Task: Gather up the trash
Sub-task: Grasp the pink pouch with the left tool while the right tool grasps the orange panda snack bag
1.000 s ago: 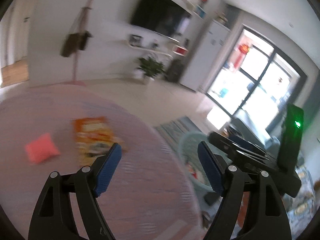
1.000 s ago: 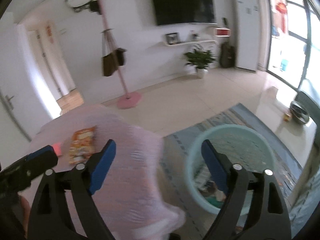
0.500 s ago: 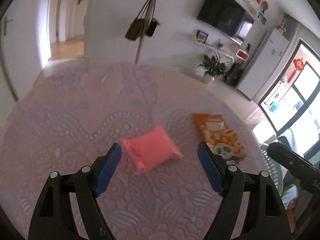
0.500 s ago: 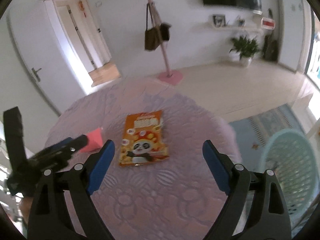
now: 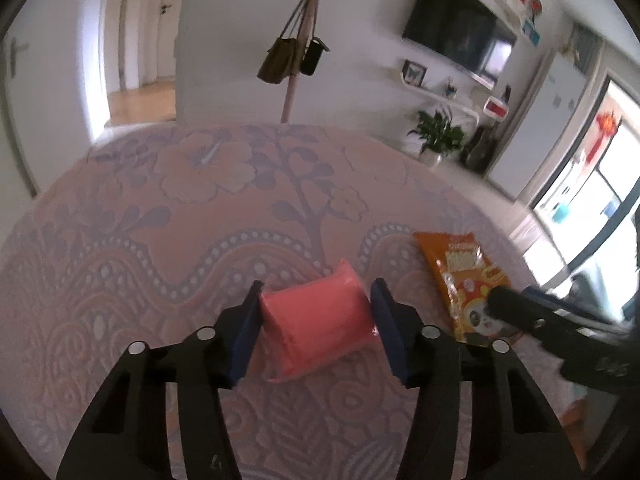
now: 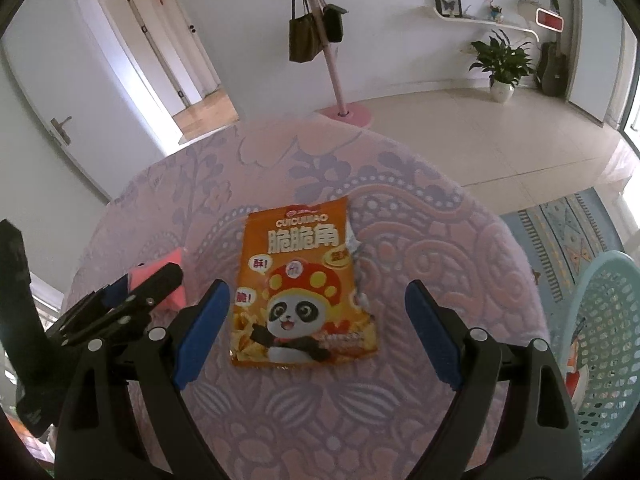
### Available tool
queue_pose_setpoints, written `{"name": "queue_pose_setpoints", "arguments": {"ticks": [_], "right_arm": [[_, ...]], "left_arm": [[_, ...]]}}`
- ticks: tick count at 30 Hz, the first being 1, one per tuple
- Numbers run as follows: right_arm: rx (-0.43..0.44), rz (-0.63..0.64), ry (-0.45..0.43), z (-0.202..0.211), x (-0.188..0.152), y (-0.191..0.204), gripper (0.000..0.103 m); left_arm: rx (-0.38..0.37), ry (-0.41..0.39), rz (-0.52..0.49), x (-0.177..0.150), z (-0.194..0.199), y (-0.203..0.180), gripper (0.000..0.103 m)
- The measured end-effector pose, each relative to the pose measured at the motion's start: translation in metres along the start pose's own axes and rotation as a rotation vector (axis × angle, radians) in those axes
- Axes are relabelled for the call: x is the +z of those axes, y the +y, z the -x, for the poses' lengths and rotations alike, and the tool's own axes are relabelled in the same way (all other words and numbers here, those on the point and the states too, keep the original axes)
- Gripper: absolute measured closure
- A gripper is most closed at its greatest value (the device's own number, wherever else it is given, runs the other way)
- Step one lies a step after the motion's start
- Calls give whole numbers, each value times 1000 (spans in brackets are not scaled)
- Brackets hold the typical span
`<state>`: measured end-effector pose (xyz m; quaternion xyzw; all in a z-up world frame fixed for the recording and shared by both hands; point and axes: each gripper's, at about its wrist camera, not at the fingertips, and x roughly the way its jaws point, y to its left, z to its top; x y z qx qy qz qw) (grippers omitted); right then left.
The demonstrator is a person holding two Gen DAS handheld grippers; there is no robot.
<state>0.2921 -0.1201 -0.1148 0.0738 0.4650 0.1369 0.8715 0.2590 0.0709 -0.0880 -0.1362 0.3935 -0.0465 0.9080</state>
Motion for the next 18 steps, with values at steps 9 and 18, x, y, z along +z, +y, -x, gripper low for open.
{"name": "queue_pose_setpoints", "arguments": {"ticks": [9,18], "right_arm": [[-132,100,-17,-25,-6,28,13],[-211,175,-37,-26,-10,40,39]], "left_arm": [[-104,-52,172,-2,10,35,53],[-106,-65,137,-5,9,26,53]]}}
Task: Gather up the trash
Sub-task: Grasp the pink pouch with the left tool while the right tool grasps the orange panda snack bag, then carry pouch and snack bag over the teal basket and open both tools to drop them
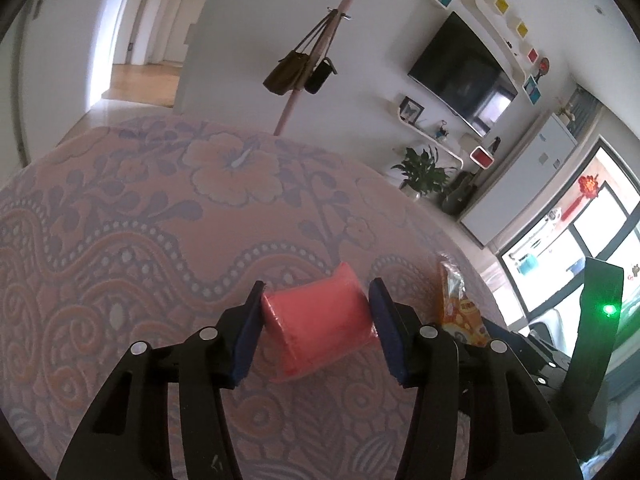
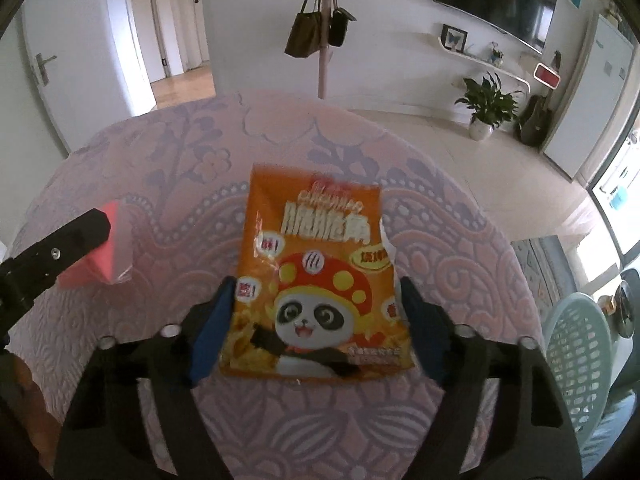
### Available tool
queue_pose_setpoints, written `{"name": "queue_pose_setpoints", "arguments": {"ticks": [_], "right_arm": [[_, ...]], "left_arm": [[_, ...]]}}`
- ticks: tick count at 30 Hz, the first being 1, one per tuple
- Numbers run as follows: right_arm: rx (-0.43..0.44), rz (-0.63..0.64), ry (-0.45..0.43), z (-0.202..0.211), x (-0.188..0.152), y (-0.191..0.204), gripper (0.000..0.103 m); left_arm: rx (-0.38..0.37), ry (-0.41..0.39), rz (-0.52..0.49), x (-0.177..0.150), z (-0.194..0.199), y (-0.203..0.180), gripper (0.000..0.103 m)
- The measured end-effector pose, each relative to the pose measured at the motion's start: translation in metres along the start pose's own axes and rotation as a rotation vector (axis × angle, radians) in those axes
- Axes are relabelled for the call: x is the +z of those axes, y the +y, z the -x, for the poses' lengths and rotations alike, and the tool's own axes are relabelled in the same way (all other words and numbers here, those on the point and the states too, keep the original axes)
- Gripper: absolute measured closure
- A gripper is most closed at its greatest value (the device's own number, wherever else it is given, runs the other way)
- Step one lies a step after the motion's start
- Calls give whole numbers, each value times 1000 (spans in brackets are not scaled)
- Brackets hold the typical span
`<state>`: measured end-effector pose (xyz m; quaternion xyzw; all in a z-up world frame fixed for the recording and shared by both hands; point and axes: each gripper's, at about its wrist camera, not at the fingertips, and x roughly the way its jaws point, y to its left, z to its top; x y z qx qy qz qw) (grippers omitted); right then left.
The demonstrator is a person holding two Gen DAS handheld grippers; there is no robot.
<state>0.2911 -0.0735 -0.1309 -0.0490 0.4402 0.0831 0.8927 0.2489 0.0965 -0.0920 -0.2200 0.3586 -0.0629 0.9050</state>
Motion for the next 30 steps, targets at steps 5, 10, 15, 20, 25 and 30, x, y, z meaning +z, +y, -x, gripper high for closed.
{"name": "queue_pose_setpoints", "arguments": {"ticks": [5,10,15,20,25,30], "right_arm": [[57,-77,-34,6,-4,-17,57],[98,-108,-76,19,-9,-29,63],[114,-150,-106,40,-21,-45,64],[96,-199,-189,86,-34,-82,64],[45,-276,-262,130,-50,-135,64],[-23,-383,-312,165,-73,-199,64]], "left_arm": [[0,-4,-12,-4,0,-5,53],[3,-26,-44,-6,4,-11,53],[-26,-50,-110,-10,13,-34,53],[-82,-64,-233,-19,32,-82,53],[-181,-59,-318,-29,47,-139,53],[-258,-37,-386,-44,49,-190,53]]}}
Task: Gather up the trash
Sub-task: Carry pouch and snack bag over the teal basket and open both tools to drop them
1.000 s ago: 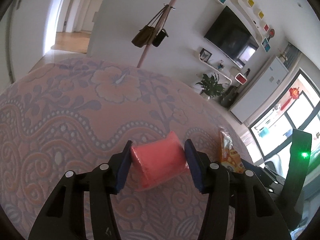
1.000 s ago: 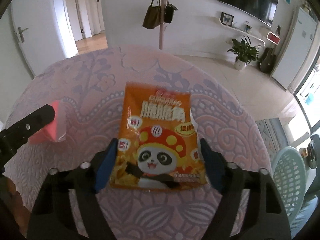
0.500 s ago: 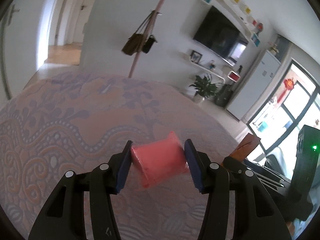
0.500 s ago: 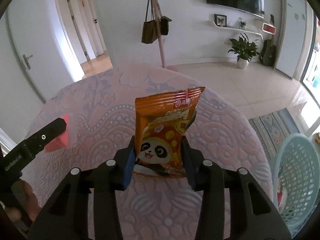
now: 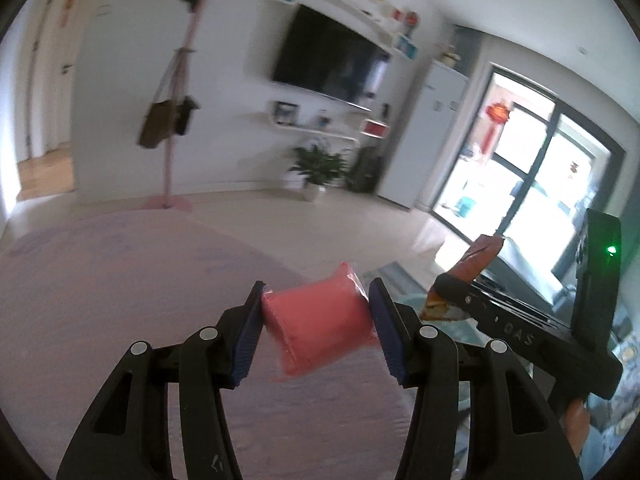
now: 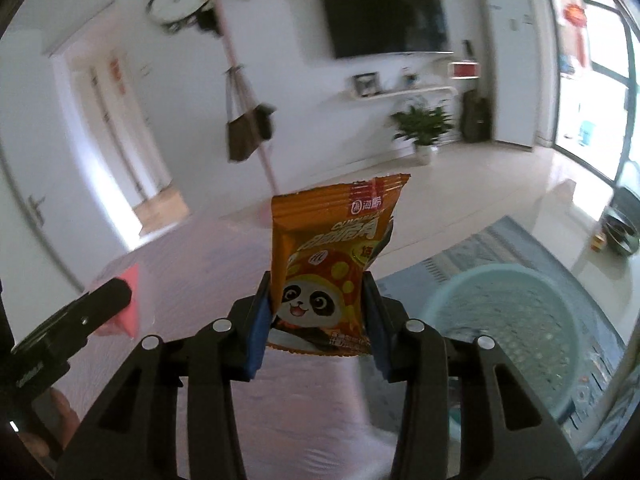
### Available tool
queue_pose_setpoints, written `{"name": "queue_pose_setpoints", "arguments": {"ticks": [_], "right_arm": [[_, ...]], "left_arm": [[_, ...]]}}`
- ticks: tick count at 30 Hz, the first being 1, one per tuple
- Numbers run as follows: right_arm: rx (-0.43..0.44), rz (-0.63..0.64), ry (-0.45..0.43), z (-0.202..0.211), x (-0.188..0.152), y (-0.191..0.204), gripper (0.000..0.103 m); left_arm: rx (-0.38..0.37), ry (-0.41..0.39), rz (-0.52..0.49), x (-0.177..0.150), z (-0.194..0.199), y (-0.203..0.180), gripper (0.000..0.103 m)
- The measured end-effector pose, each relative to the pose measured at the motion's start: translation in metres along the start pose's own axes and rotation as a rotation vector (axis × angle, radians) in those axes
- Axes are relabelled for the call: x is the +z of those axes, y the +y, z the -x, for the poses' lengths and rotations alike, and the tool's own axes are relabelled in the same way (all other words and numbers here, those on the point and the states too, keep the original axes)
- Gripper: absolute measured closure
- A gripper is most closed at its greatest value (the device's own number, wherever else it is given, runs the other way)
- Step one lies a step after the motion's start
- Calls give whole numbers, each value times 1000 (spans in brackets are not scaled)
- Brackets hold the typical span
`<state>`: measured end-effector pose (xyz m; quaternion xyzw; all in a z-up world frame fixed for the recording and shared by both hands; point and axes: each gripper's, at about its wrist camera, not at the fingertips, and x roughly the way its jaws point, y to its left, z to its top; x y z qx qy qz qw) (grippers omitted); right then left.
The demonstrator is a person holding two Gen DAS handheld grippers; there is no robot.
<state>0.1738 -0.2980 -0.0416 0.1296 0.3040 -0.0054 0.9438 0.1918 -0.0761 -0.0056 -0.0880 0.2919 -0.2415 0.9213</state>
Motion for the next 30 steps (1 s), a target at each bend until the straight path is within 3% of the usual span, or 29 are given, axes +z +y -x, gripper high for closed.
{"name": "queue_pose_setpoints", "arguments": {"ticks": [6,12,25,29,30], "right_arm": [[-114,-72,-22,20,1,-68,63],[-202,-164,54,1,-10,-133,62],[-260,-224,216,-45,-47,-185,57],[-278,-234,248,-53,-54,-194,45],[-284,-236,250,-53,-56,-196,44]], "left_arm": [[-65,32,-87,-3,-25,-59,53],[-110,114,-142,-13,-68,-101,53],[-213,358,-119,-50,-161,-123,53],[-221,391,-115,-56,-177,-125,50],[-225,398,-111,-58,-180,-125,45]]}}
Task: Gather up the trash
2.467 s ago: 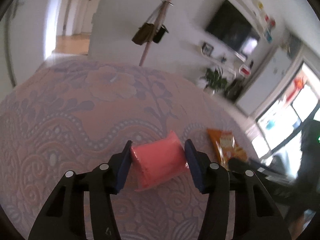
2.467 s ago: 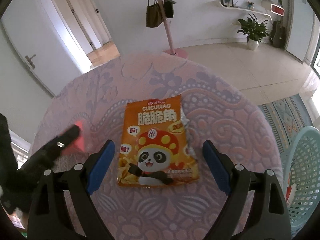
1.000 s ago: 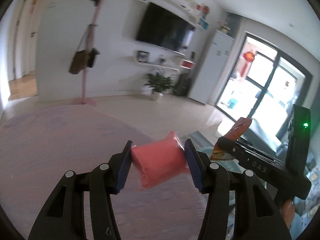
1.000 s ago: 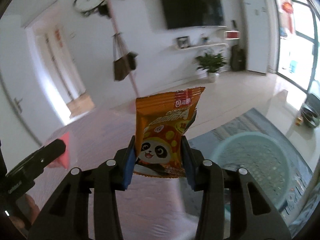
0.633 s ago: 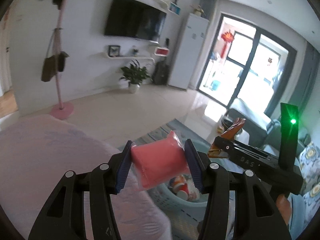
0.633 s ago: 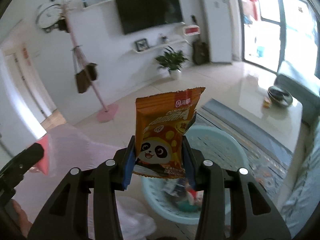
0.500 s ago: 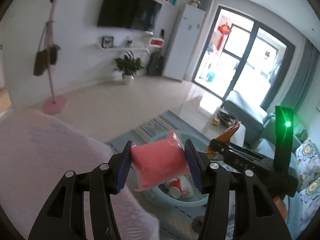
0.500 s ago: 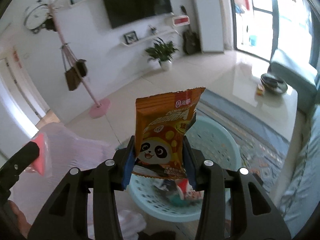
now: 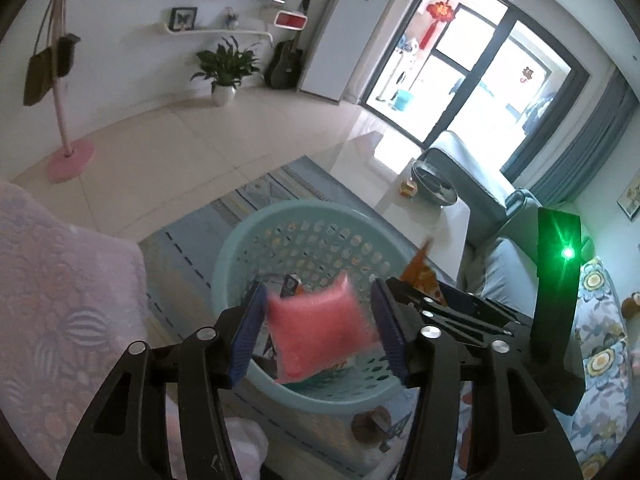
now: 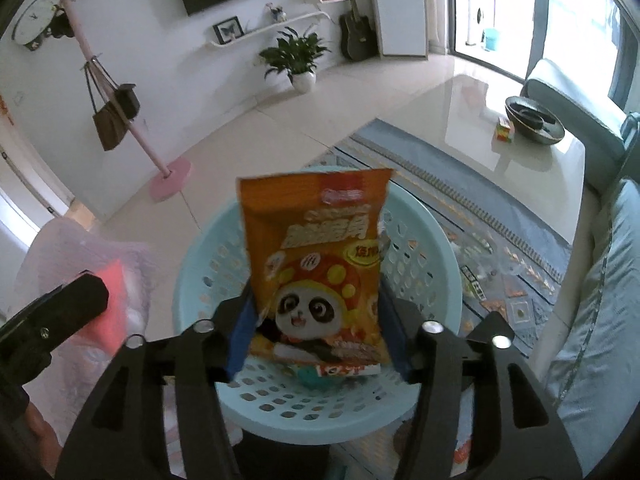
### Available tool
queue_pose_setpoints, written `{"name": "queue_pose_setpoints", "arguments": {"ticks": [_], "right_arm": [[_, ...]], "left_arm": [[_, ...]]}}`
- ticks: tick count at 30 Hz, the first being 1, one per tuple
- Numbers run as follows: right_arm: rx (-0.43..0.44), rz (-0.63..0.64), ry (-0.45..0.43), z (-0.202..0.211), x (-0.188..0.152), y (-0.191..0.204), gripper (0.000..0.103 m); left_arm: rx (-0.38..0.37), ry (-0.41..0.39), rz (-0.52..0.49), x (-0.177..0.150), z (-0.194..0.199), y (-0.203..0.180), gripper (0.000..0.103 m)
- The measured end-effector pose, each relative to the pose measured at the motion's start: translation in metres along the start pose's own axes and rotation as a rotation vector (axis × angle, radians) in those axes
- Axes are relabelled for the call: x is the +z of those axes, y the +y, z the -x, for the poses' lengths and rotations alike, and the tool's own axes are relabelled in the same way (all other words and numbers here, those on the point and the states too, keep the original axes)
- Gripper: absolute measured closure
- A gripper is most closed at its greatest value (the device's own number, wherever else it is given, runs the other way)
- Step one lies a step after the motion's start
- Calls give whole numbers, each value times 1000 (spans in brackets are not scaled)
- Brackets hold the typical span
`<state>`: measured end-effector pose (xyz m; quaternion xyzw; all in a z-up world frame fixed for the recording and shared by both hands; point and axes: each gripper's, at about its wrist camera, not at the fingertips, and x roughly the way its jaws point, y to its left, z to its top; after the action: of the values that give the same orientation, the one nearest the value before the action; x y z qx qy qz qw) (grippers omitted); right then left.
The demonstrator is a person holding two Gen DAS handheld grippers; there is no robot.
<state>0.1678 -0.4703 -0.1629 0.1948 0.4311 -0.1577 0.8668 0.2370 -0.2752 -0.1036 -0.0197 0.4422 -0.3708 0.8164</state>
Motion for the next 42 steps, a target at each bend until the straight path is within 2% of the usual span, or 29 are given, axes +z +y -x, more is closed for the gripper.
{"name": "queue_pose_setpoints", "arguments": {"ticks": [2,6,9,14,21,23,28,35,42], "right_arm": [[-21,7,1,-2,0,-2,38],[-23,11,-13,1,0,-2,36],[-17,5,-27,5,-1,-2,31],[-4,-6,-65,20,-2,4,16],[55,11,-118,53,-7,20,16],[81,44,-147,69,-12,33,16],[121,136,-244,109,-24,74,16],[187,244,-363,155,-45,132,12],[202,267,-427,174,-66,151,12]], "left_arm": [[-5,1,7,-2,-1,2,38],[-12,-3,12,-5,2,2,30],[-17,-22,27,-7,13,8,29],[-9,-62,25,-8,37,11,26],[18,-150,27,-23,83,17,18],[67,-206,21,-31,105,19,17],[251,-325,5,-55,150,26,15],[417,-461,67,-88,216,46,13],[590,-578,51,-119,245,44,11]]}}
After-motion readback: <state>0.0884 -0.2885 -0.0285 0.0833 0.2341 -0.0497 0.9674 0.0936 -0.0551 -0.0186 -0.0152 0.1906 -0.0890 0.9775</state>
